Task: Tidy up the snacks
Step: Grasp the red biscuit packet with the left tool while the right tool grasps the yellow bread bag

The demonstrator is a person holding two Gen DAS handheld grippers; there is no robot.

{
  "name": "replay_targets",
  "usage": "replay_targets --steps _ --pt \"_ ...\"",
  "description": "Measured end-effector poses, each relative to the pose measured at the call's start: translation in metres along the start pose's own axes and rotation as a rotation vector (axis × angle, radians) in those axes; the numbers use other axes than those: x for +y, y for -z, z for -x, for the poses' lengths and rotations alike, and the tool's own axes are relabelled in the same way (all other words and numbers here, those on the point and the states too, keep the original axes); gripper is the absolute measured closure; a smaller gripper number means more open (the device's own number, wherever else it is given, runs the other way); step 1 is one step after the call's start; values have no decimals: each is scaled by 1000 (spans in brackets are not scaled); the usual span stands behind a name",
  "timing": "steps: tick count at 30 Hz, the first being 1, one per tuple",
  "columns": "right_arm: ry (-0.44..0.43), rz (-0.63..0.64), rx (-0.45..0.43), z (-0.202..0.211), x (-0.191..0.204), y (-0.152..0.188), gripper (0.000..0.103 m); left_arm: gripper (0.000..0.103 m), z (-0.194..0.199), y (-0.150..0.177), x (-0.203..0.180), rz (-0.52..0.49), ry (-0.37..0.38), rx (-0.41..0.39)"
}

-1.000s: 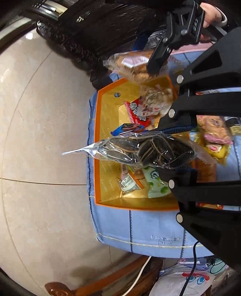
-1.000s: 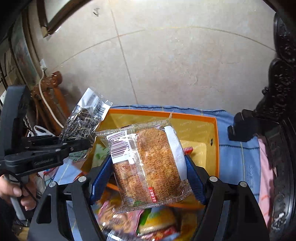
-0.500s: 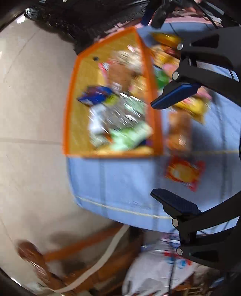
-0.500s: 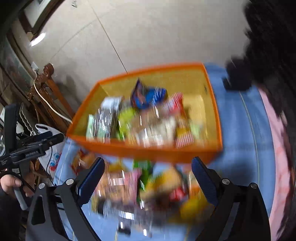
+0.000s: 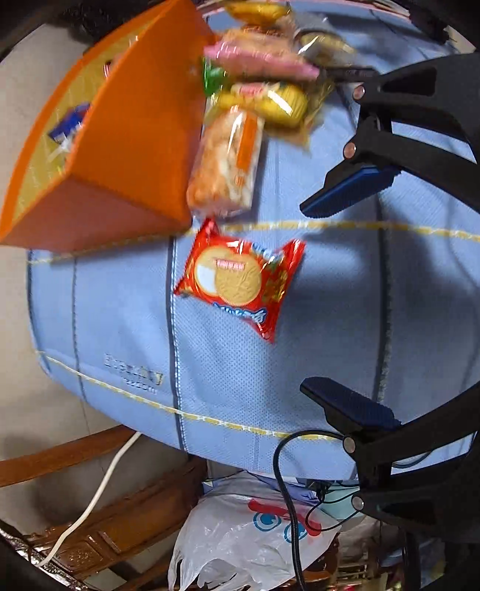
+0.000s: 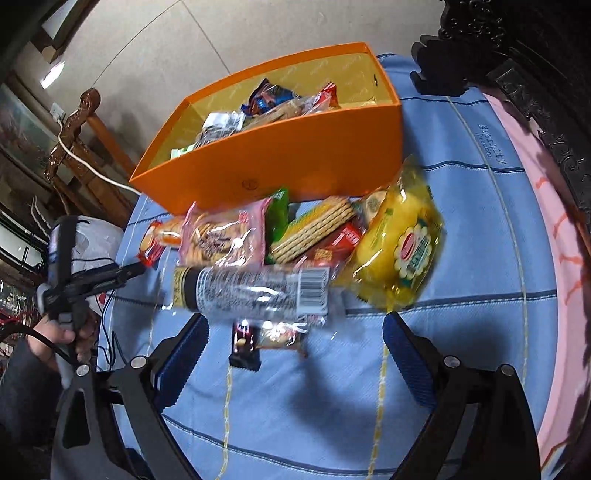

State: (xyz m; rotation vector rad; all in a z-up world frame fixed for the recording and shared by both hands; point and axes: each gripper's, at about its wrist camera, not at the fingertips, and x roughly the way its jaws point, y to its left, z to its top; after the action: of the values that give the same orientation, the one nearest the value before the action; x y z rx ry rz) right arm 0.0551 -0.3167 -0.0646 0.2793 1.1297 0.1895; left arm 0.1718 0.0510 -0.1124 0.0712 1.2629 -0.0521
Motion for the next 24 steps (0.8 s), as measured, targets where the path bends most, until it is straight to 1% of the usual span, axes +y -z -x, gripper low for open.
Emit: replay_targets --steps 3,5,7,8,9,10,12,15,17,19,22,24 --pt "10 -3 11 -1 1 5 7 17 -7 -9 -1 5 7 -10" --pt "31 -21 13 -1 -5 7 7 21 -17 -19 -6 -26 1 -8" --pt "53 -70 11 -1 -14 6 7 39 -33 -25 -8 -57 -28 19" --pt "59 -100 5 0 -20 5 7 40 -33 -27 -7 -47 -13 5" --pt "59 -125 -3 0 -25 4 7 49 -34 -30 -5 -31 -4 -2" --pt "60 -156 -16 2 -31 2 7 54 -35 -32 -2 -10 20 2" --pt "88 -224 -39 2 -43 -6 6 61 -34 -31 -2 -9 26 -1" --pt "135 -327 -72 -4 -63 -21 6 61 -32 -22 -6 -26 82 13" --pt "135 -398 -84 -16 -74 -34 6 61 -28 -10 -9 -37 94 14" --pt "180 -419 -60 -31 -78 -42 6 61 -26 4 -8 -26 100 21" --pt "193 -379 11 -62 -76 -50 7 61 -24 18 -1 12 118 29" --pt "229 -324 48 -78 -71 -46 26 61 -23 22 0 13 116 34"
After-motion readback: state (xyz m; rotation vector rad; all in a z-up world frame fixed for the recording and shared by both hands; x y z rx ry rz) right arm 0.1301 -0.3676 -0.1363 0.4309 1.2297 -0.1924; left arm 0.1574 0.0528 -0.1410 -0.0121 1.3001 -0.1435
